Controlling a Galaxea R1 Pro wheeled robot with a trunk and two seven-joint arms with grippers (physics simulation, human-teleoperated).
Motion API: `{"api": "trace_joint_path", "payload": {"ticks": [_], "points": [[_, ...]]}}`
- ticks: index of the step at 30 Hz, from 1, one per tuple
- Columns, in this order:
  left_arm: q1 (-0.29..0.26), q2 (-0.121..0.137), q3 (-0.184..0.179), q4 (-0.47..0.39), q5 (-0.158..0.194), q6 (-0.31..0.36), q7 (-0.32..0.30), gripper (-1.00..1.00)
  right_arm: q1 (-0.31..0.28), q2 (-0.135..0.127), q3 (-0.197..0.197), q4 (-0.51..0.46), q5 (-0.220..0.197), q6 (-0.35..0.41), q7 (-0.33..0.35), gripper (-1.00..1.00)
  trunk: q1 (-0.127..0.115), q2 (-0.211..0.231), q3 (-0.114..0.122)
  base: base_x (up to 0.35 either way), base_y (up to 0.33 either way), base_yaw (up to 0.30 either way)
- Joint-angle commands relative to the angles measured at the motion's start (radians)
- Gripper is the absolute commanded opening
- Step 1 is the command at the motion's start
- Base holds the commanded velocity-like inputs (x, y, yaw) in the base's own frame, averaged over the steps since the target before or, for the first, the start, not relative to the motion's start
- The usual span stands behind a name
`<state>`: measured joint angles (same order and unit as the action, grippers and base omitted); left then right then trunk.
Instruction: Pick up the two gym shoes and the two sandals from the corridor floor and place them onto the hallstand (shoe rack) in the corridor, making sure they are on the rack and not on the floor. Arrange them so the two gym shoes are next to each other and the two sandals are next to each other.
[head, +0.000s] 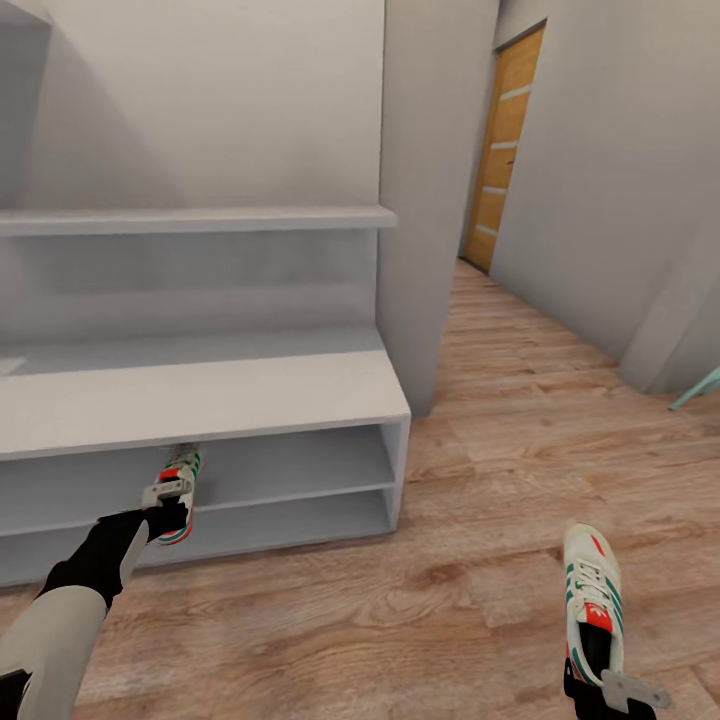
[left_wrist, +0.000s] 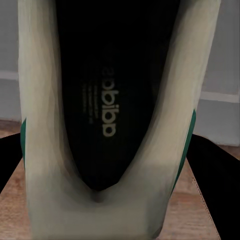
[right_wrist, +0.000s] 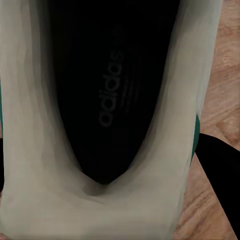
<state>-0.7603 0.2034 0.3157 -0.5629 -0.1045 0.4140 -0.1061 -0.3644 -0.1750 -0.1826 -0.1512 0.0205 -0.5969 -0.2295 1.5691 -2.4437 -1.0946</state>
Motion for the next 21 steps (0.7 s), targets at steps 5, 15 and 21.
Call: {"api": "trace_joint_path", "payload": {"ticks": [5, 15, 21], "points": [[-0.001, -0.001, 0.006, -0.002, -0.010, 0.004, -0.009, -1.00, -0.001, 0.000, -0.002, 0.001, 0.003, -0.003, -0.002, -1.00, 0.000, 0.000, -0.001, 0.263, 0.000, 0.000], [-0.001, -0.001, 0.006, -0.002, -0.009, 0.004, -0.009, -1.00, -0.001, 0.000, -0.002, 0.001, 0.003, -0.003, -0.002, -1.00, 0.000, 0.000, -0.001, 0.136, 0.000, 0.000], [-0.001, -0.001, 0.006, -0.002, -0.009, 0.003, -0.009, -1.00, -0.001, 0.000, -0.002, 0.001, 0.003, -0.003, -0.002, -1.00, 0.000, 0.000, -0.001, 0.165, 0.000, 0.000]]}}
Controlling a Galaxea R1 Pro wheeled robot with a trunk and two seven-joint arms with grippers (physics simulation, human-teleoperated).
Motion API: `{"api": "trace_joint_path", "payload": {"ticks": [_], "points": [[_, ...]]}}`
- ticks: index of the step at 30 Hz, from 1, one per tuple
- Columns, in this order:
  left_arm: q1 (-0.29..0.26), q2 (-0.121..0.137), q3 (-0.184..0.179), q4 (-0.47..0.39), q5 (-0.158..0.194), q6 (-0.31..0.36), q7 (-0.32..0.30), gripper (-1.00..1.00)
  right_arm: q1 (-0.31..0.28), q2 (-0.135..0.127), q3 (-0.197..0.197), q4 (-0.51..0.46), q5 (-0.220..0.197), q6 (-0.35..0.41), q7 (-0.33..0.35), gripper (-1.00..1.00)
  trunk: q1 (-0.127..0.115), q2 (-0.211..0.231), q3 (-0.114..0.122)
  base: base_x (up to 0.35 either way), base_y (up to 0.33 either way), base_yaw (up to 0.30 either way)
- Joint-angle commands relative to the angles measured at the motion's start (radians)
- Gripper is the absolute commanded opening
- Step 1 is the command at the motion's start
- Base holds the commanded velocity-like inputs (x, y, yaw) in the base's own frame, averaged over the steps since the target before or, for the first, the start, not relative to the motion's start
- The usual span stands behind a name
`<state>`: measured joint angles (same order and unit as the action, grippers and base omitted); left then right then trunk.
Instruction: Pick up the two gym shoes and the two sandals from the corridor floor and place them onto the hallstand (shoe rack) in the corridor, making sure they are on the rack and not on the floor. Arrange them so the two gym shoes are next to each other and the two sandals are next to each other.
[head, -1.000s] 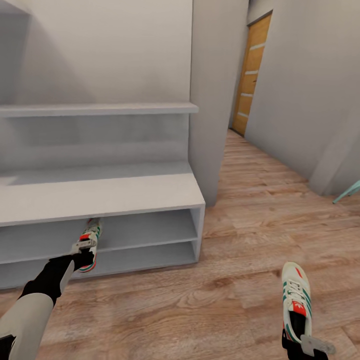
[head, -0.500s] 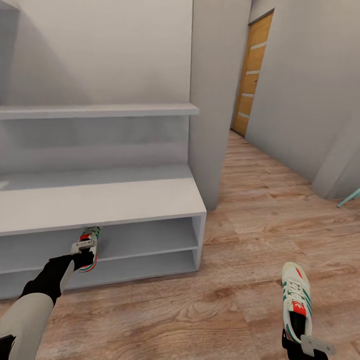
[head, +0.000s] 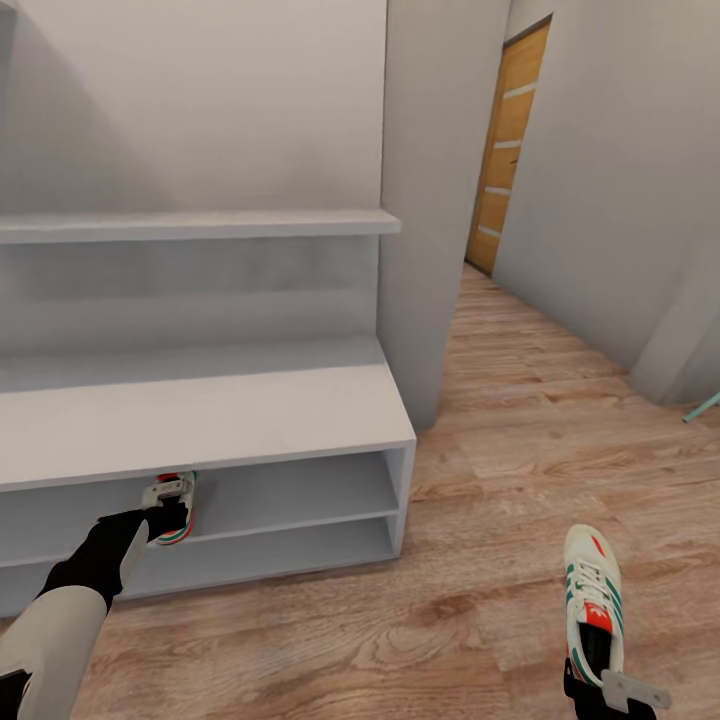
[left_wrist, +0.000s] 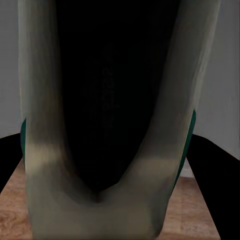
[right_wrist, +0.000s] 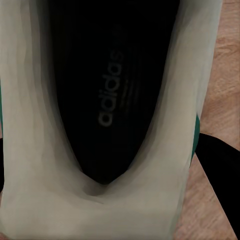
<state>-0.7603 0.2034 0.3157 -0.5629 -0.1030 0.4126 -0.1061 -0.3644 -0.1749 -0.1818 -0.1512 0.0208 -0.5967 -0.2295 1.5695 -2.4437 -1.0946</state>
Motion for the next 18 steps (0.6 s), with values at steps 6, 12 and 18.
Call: {"api": "trace_joint_path", "payload": {"ticks": [6, 12, 18], "points": [[-0.001, -0.001, 0.006, -0.002, -0.011, 0.005, -0.009, -1.00, -0.001, 0.000, -0.002, 0.001, 0.002, -0.003, -0.002, -1.00, 0.000, 0.000, -0.001, 0.016, 0.000, 0.000], [-0.001, -0.001, 0.007, -0.002, -0.011, 0.004, -0.009, -1.00, -0.001, 0.000, -0.002, 0.001, 0.002, -0.003, -0.002, -1.00, 0.000, 0.000, -0.001, 0.048, 0.000, 0.000], [-0.001, -0.001, 0.008, -0.002, -0.012, 0.005, -0.009, -1.00, -0.001, 0.000, -0.002, 0.001, 0.002, -0.003, -0.002, -1.00, 0.000, 0.000, -0.001, 0.107, 0.000, 0.000]]}}
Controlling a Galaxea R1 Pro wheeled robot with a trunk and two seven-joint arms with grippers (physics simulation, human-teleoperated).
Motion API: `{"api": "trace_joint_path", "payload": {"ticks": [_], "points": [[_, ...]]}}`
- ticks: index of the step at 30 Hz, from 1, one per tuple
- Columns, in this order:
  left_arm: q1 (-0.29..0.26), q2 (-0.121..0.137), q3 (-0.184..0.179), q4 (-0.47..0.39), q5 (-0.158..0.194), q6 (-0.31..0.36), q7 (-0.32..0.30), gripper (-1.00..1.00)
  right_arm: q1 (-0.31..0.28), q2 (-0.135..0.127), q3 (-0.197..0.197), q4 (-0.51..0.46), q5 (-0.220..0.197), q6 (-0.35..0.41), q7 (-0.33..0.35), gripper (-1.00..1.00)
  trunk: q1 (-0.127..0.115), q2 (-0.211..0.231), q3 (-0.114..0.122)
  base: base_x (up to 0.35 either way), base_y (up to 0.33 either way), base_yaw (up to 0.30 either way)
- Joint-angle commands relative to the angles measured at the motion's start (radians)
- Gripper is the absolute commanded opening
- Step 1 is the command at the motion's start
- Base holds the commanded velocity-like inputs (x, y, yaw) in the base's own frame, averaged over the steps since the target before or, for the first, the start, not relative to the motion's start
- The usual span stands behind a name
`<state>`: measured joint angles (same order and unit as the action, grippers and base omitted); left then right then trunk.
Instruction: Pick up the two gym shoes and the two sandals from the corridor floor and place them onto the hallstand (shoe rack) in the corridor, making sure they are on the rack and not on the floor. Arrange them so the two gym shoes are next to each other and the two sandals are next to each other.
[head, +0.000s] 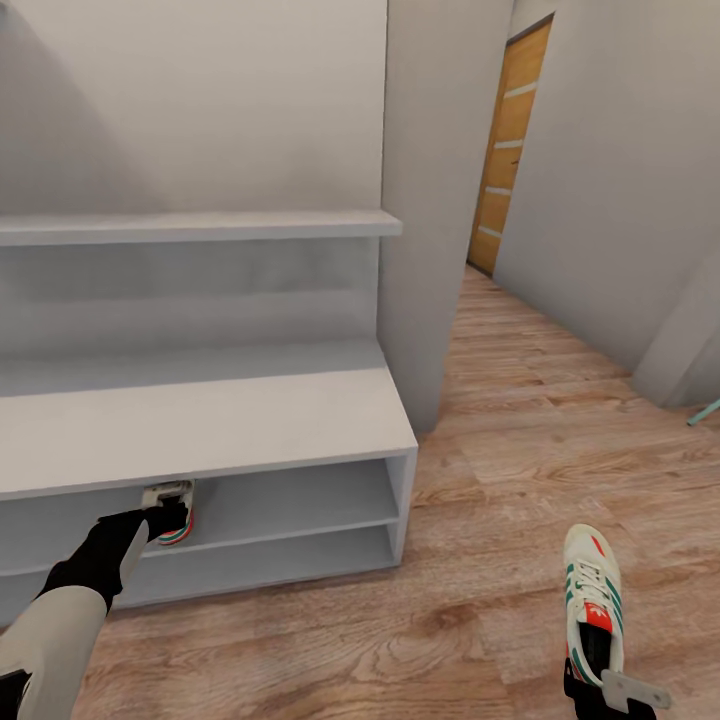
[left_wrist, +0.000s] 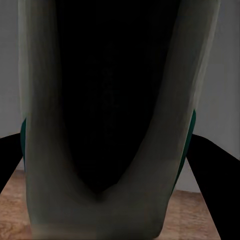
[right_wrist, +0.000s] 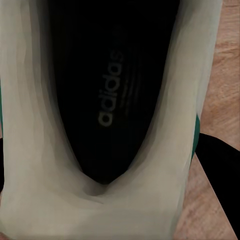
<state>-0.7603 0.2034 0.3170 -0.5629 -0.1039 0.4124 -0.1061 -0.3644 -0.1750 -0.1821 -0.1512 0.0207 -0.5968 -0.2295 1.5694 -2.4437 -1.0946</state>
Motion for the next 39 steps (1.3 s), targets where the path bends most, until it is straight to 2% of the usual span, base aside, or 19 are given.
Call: {"api": "trace_joint_path", "payload": {"ticks": [1, 25, 26, 39], "points": [[-0.001, -0.001, 0.006, -0.002, -0.011, 0.005, -0.009, -1.00, -0.001, 0.000, -0.002, 0.001, 0.002, -0.003, -0.002, -1.00, 0.000, 0.000, -0.001, 0.032, 0.000, 0.000], [-0.001, -0.001, 0.006, -0.002, -0.010, 0.004, -0.009, -1.00, -0.001, 0.000, -0.002, 0.001, 0.002, -0.003, -0.002, -1.00, 0.000, 0.000, -0.001, 0.035, 0.000, 0.000], [-0.001, -0.001, 0.006, -0.001, -0.010, 0.004, -0.010, 1.00, -0.001, 0.000, -0.002, 0.001, 0.002, -0.002, -0.002, -1.00, 0.000, 0.000, -0.001, 0.001, 0.000, 0.000], [0.000, -0.001, 0.005, -0.002, -0.009, 0.002, -0.010, 1.00, -0.001, 0.000, -0.002, 0.001, 0.002, -0.001, -0.002, -1.00, 0.000, 0.000, -0.001, -0.063, 0.000, 0.000]]}}
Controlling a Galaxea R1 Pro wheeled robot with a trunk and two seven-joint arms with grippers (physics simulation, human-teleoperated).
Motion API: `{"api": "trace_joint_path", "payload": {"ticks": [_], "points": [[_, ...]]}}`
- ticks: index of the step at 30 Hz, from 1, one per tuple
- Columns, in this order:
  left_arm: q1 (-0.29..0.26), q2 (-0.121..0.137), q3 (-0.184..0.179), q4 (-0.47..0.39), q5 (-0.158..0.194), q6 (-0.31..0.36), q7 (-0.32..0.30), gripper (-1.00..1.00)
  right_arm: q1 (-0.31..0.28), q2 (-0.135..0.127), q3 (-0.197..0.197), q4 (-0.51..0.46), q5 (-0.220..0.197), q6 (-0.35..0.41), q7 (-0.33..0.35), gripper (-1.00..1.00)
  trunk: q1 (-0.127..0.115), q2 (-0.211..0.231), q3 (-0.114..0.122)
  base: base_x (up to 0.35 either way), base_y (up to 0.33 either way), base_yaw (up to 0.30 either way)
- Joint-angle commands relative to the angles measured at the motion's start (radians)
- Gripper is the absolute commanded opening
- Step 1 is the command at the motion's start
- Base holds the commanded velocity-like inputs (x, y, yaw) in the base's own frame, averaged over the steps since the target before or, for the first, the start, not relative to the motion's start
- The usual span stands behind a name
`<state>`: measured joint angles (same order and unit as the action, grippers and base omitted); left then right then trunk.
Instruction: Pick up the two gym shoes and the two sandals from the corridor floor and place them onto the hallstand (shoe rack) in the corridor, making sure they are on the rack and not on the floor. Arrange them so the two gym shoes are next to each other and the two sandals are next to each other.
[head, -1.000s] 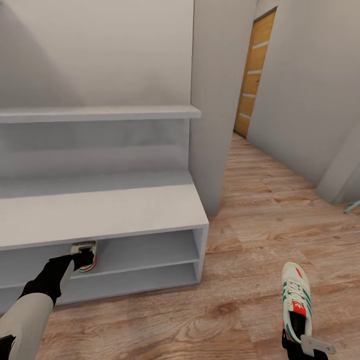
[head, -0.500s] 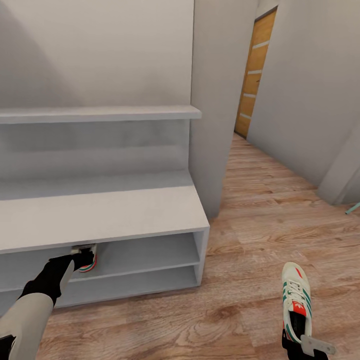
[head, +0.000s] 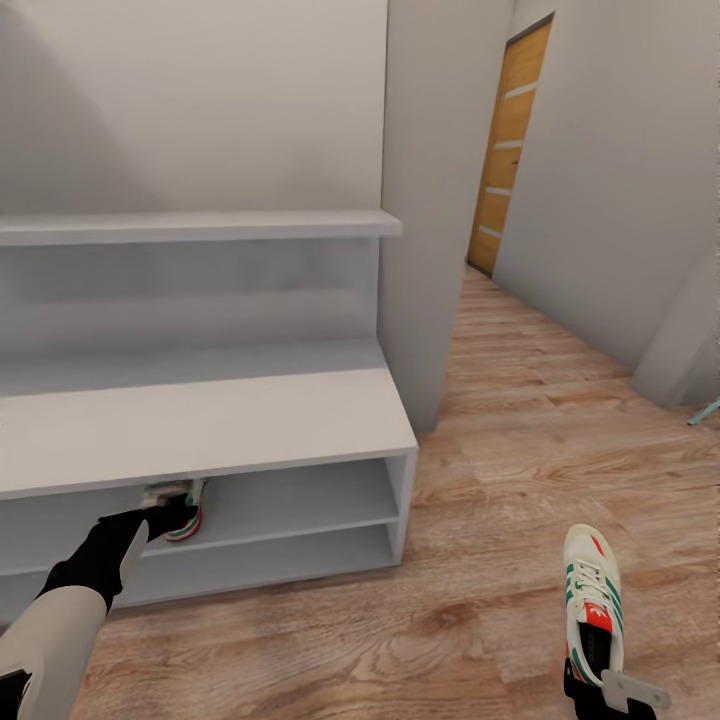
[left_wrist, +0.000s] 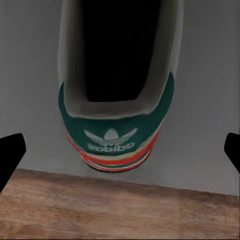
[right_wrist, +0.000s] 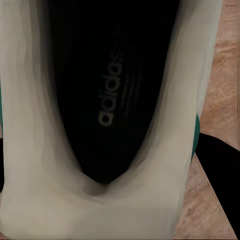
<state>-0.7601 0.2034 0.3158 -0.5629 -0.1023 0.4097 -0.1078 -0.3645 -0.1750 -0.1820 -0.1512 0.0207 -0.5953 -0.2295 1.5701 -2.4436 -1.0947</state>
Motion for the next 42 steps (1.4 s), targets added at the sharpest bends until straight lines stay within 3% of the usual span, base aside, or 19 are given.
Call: {"api": "trace_joint_path", "payload": {"ticks": [1, 11, 13, 14, 17, 25, 30, 34, 35, 39, 41, 42], "points": [[0.000, -0.001, 0.006, -0.002, -0.011, 0.005, -0.009, 1.00, -0.001, 0.000, -0.002, 0.001, 0.002, -0.003, -0.002, -1.00, -0.001, 0.000, -0.001, -0.291, 0.000, 0.000], [0.001, -0.001, 0.006, -0.001, -0.010, 0.004, -0.009, 1.00, -0.001, 0.000, -0.002, 0.001, 0.002, -0.003, -0.002, -1.00, -0.001, 0.000, -0.001, -0.326, 0.000, 0.000], [0.003, -0.001, 0.006, 0.001, -0.008, -0.022, -0.010, 1.00, -0.001, 0.000, -0.002, 0.001, 0.002, -0.003, -0.002, -1.00, -0.001, 0.000, -0.001, -0.337, 0.000, 0.000], [0.015, -0.001, 0.007, 0.011, -0.007, -0.086, -0.010, 1.00, -0.001, 0.000, -0.002, 0.001, 0.002, -0.003, -0.002, -1.00, -0.001, 0.000, -0.001, -0.337, 0.000, 0.000], [0.072, -0.001, 0.008, 0.016, -0.003, -0.168, -0.013, 1.00, -0.001, 0.000, -0.002, 0.001, 0.002, -0.003, -0.002, -1.00, -0.001, 0.000, -0.001, -0.337, 0.000, 0.000], [0.300, -0.004, 0.033, 0.014, 0.043, -0.409, -0.027, 1.00, -0.001, 0.001, -0.002, 0.001, 0.002, -0.005, -0.002, -1.00, -0.001, 0.000, -0.001, -0.337, 0.000, 0.000], [0.376, -0.007, 0.035, 0.016, 0.055, -0.475, -0.048, 1.00, -0.001, 0.002, -0.002, 0.001, 0.002, -0.006, -0.002, -1.00, -0.001, 0.000, -0.001, -0.337, 0.000, 0.000], [0.470, -0.016, 0.037, 0.029, 0.084, -0.572, -0.117, 1.00, -0.001, 0.002, -0.002, 0.002, 0.002, -0.006, -0.002, -1.00, -0.001, 0.000, -0.001, -0.314, 0.000, 0.000], [0.496, -0.016, 0.037, 0.056, 0.096, -0.623, -0.147, 1.00, -0.001, 0.002, -0.002, 0.002, 0.002, -0.006, -0.002, -1.00, -0.001, 0.000, -0.001, -0.270, 0.000, 0.000], [0.517, -0.013, 0.036, 0.122, 0.112, -0.707, -0.205, 1.00, -0.001, 0.002, -0.002, 0.002, 0.002, -0.006, -0.002, -1.00, -0.001, 0.000, -0.001, -0.210, 0.000, 0.000], [0.528, -0.005, 0.039, 0.165, 0.118, -0.753, -0.279, 1.00, -0.001, 0.010, -0.001, 0.001, 0.002, -0.006, -0.002, -1.00, -0.001, 0.000, -0.001, -0.047, 0.031, 0.000], [0.529, -0.004, 0.039, 0.167, 0.118, -0.755, -0.284, 1.00, -0.001, 0.012, -0.001, 0.001, 0.003, -0.006, -0.002, -1.00, -0.001, 0.000, -0.001, -0.022, 0.085, 0.000]]}}
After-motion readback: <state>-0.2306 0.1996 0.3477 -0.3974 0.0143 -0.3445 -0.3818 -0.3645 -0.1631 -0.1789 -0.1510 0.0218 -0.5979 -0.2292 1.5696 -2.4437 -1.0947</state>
